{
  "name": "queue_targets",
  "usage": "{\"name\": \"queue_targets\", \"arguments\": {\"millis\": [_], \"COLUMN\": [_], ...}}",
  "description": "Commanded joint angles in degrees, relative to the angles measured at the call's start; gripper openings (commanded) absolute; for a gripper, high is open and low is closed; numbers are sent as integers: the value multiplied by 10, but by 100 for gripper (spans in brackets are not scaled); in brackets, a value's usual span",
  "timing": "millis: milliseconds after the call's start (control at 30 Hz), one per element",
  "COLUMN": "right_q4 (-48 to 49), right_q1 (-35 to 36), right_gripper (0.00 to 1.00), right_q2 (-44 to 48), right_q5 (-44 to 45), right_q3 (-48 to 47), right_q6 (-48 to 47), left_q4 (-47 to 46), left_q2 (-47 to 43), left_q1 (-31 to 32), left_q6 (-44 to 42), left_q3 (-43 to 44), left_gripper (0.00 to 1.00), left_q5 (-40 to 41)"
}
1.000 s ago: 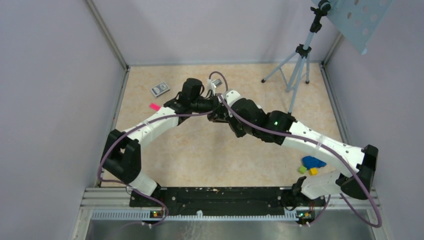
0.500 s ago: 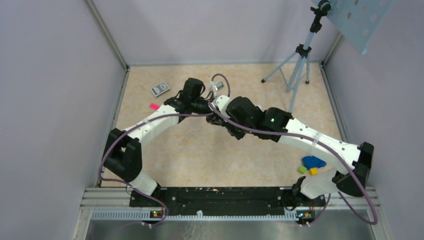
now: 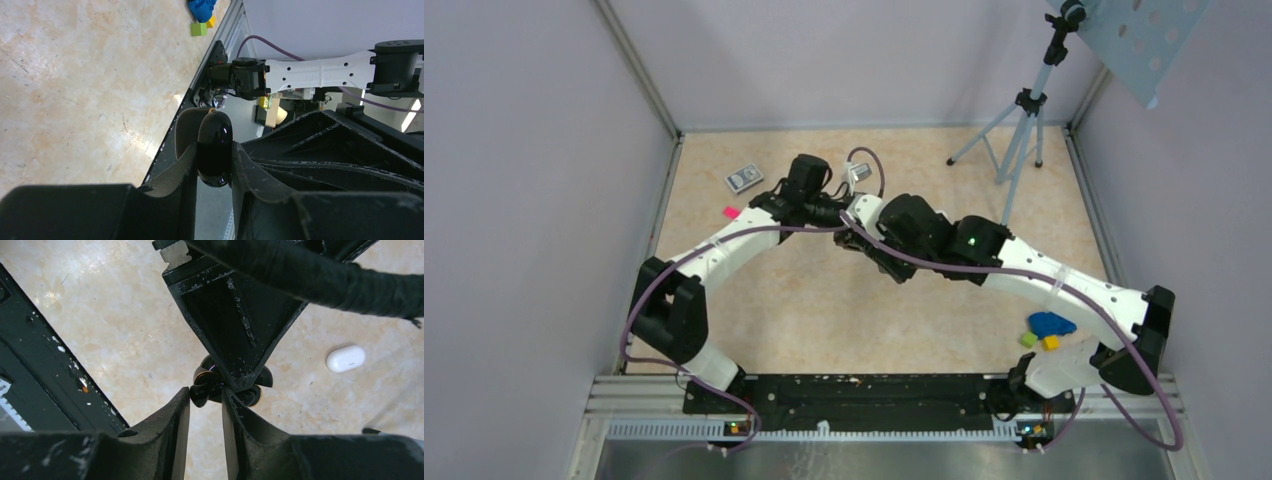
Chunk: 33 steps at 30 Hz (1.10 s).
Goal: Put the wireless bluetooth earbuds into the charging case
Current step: Adjust the left earbud in the left side groove of the charging case.
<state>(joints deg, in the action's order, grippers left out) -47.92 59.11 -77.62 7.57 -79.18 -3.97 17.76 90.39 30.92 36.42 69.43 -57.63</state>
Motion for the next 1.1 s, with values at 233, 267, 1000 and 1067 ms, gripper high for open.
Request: {"name": "queue_targets", "arguments": {"millis": [233,267,1000,1067], "right_q4": [-2,-5,180,214], "right_q1": [0,0,1,1], "right_gripper": [30,30,37,37], "right_q2": [34,34,196,210], "right_q5": [39,38,-134,-155], "right_q3": [-7,-8,149,177], "right_q6": [5,5,218,249], "left_q4": [-4,-4,-44,-45], "left_q2": [-19,-19,-21,-20], "left_q1": [-5,-5,-21,-22], "left_q6": [-5,-5,29,29], "left_q3": [16,16,-3,-4], "left_gripper": [0,0,0,0], "left_q5": [-39,-38,-46,-45]}}
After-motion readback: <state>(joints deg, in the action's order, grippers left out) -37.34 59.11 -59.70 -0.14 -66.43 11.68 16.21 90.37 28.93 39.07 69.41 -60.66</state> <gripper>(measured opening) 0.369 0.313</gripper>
